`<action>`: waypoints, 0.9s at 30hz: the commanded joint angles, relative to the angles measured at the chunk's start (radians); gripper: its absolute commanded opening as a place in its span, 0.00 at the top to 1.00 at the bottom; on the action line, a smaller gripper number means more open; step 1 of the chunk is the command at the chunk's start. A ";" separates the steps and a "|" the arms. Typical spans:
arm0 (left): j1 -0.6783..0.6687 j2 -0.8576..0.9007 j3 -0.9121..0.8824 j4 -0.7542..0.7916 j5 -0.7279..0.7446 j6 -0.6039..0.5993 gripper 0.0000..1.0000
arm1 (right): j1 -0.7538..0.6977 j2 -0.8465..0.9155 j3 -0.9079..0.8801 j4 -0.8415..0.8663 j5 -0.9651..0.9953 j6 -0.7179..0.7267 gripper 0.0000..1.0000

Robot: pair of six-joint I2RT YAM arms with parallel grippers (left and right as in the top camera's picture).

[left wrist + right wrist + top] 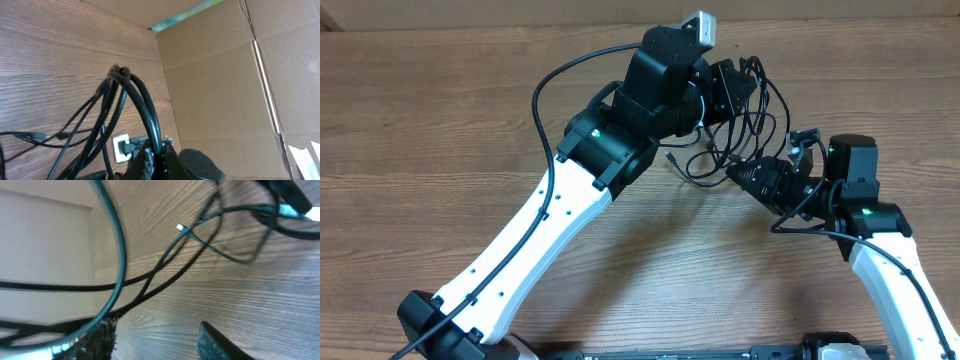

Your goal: Untangle cables

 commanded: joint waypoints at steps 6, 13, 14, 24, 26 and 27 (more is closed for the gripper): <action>-0.017 -0.024 0.026 0.021 0.034 -0.009 0.96 | 0.005 -0.003 0.020 0.000 0.033 0.004 0.50; 0.060 -0.024 0.026 -0.104 -0.010 0.019 0.96 | 0.003 -0.003 0.020 -0.018 -0.012 0.001 0.49; 0.056 -0.024 0.026 -0.106 -0.004 0.019 0.96 | 0.003 -0.003 0.020 -0.002 -0.017 0.006 0.50; -0.029 -0.014 0.026 -0.035 -0.004 0.004 0.96 | 0.004 -0.002 0.020 0.077 -0.019 0.056 0.49; -0.032 -0.014 0.026 0.002 0.015 0.003 0.96 | 0.004 -0.002 0.020 0.058 0.002 0.048 0.49; -0.032 -0.014 0.026 0.007 0.020 -0.005 0.96 | 0.004 -0.002 0.020 0.048 0.016 0.047 0.50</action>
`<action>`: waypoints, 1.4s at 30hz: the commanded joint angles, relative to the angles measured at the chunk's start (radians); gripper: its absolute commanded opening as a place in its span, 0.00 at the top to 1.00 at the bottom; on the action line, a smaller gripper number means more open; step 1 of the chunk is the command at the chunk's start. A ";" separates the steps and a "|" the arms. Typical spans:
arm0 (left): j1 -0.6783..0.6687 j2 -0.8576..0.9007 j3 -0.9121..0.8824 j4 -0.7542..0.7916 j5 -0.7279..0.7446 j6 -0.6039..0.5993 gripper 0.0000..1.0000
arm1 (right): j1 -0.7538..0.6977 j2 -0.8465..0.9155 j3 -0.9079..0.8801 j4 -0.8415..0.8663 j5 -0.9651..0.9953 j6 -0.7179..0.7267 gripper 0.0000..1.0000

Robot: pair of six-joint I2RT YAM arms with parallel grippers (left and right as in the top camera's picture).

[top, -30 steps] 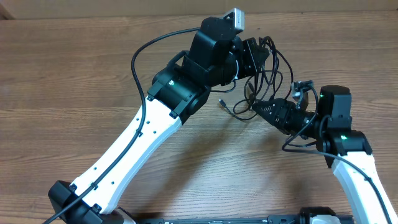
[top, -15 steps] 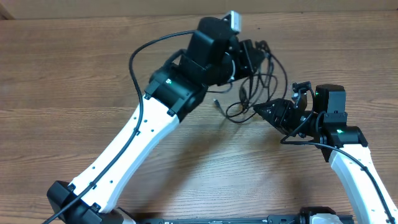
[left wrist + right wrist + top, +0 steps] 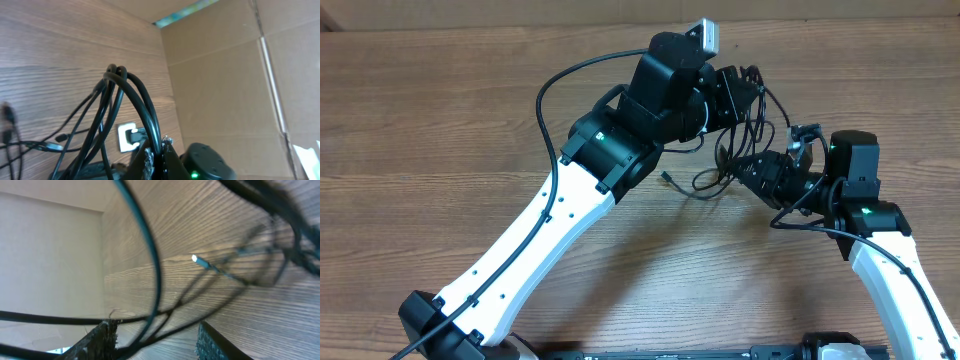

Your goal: Untangle cables

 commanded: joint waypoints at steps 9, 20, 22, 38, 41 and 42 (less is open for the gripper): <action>0.031 -0.014 0.025 0.063 0.063 -0.025 0.96 | 0.004 -0.003 0.020 -0.233 0.183 -0.140 0.61; 0.297 -0.014 0.025 0.060 0.212 -0.040 0.96 | 0.004 -0.003 0.019 -0.321 0.281 -0.166 0.62; 0.369 -0.014 0.025 0.060 0.248 -0.056 0.96 | 0.004 -0.003 0.019 -0.330 0.303 -0.166 0.62; 0.598 -0.014 0.025 0.049 0.378 -0.090 0.96 | 0.004 -0.003 0.019 -0.360 0.366 -0.166 0.62; 0.624 -0.014 0.025 0.007 0.374 -0.089 0.96 | 0.004 -0.003 0.019 -0.359 0.373 -0.166 0.62; 0.632 -0.014 0.025 -0.010 0.374 -0.089 0.96 | 0.004 -0.003 0.019 -0.359 0.374 -0.166 0.61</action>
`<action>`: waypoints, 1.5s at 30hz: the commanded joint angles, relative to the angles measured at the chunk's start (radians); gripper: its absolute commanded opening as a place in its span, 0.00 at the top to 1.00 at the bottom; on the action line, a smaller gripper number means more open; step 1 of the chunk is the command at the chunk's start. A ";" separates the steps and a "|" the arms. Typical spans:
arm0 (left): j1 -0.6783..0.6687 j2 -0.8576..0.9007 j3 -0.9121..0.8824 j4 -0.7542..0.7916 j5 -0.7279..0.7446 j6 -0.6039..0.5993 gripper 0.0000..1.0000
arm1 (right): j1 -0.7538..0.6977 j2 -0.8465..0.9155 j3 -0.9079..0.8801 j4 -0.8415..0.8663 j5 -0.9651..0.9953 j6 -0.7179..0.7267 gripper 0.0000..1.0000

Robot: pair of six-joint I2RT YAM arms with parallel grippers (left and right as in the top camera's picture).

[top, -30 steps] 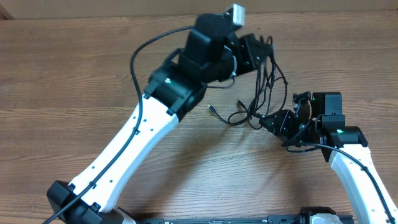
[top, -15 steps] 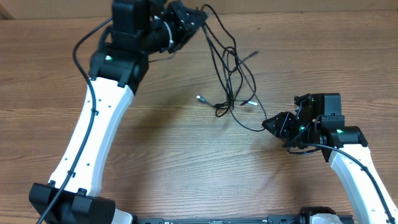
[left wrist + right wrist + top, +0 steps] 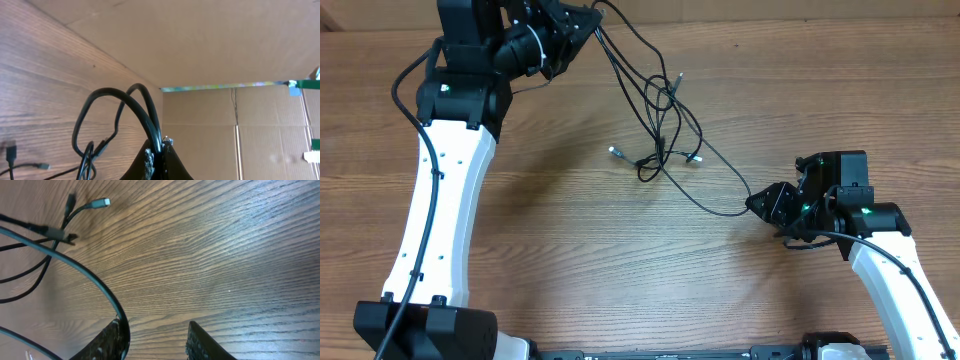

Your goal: Untangle cables

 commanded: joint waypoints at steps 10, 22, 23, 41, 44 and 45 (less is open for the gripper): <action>0.035 -0.014 0.025 -0.030 0.018 0.003 0.96 | 0.003 -0.003 0.018 -0.001 0.060 -0.008 0.61; -0.100 -0.014 0.025 -0.053 0.410 0.420 0.96 | 0.003 -0.003 0.018 0.198 -0.164 0.021 0.45; -0.119 -0.014 0.025 -0.055 0.410 0.458 0.96 | 0.003 -0.003 0.018 0.206 -0.166 0.035 0.45; -0.372 -0.014 0.025 -0.136 0.392 0.938 0.96 | 0.003 -0.003 0.018 0.252 -0.225 0.045 0.46; -0.347 -0.014 0.025 -0.137 0.378 0.938 0.96 | 0.003 -0.003 0.019 0.224 -0.184 0.045 0.46; -0.332 -0.014 0.025 -0.145 0.357 0.937 0.96 | 0.002 -0.003 0.018 0.214 -0.173 0.045 0.46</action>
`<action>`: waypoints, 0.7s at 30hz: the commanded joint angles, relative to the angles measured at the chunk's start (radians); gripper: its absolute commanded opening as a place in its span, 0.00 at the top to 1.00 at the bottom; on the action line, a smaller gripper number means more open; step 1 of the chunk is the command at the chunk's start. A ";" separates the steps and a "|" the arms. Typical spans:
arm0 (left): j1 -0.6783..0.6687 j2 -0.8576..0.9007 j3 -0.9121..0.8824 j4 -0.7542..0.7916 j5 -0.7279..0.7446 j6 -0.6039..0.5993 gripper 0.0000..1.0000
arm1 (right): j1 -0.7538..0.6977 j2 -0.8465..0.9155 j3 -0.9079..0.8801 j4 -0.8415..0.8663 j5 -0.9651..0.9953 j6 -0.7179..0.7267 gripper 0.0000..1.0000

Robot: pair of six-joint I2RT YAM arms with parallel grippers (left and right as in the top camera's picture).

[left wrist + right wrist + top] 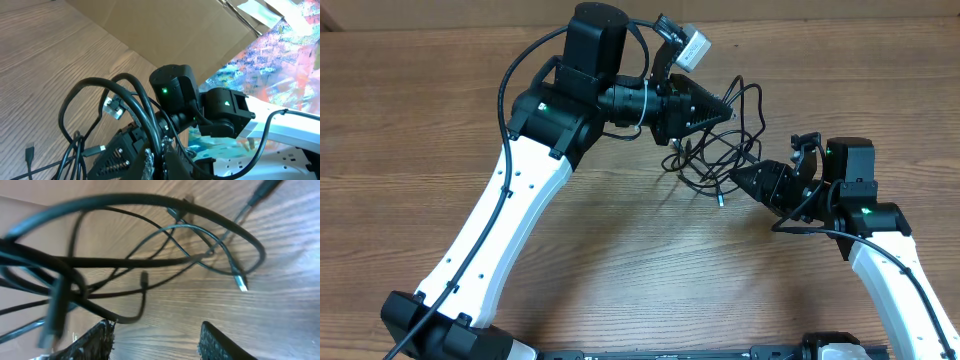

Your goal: Untangle cables

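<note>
A tangle of black cables (725, 150) lies in loops on the wooden table, right of centre. My left gripper (720, 108) points right above the tangle and is shut on a thick black cable (135, 107), pinched at its fingertips (156, 146). My right gripper (735, 177) points left at the tangle's lower right edge. In its own view it stands open (155, 330), with a thin cable curling against the left finger (102, 335). Loops of cable (150, 260) and a silver-tipped plug (241, 284) hang in front of it.
A cardboard wall (165, 30) runs along the table's far edge. The right arm's wrist (172, 92) sits close in front of my left gripper. Bare wood (440, 130) stretches to the left of the tangle.
My left gripper, still shut on the thick cable, went from the table's far top left to the top middle. The stretched-out cables are now bunched in loops. My right gripper sits slightly higher and further left.
At first both grippers were close together at the upper right with the tangle between them, the left shut on the thick cable. Then the left gripper was far to the top left, with the cables drawn out toward the right gripper. Now both are close again.
</note>
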 commanded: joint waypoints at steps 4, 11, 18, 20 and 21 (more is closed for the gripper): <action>0.054 -0.014 0.025 -0.066 -0.115 0.040 0.96 | 0.002 -0.003 0.018 -0.023 0.085 -0.001 0.46; -0.006 -0.014 0.025 -0.141 -0.195 0.176 0.96 | 0.002 -0.003 0.018 -0.026 0.175 0.011 0.50; -0.114 -0.014 0.025 -0.132 -0.300 0.168 0.96 | 0.002 -0.003 0.018 -0.033 0.175 0.011 0.50; -0.127 -0.014 0.025 -0.127 -0.300 0.154 0.96 | 0.002 -0.003 0.018 -0.034 0.187 0.017 0.50; -0.141 -0.014 0.025 -0.118 -0.300 0.136 0.96 | 0.002 -0.003 0.018 -0.033 0.203 0.034 0.50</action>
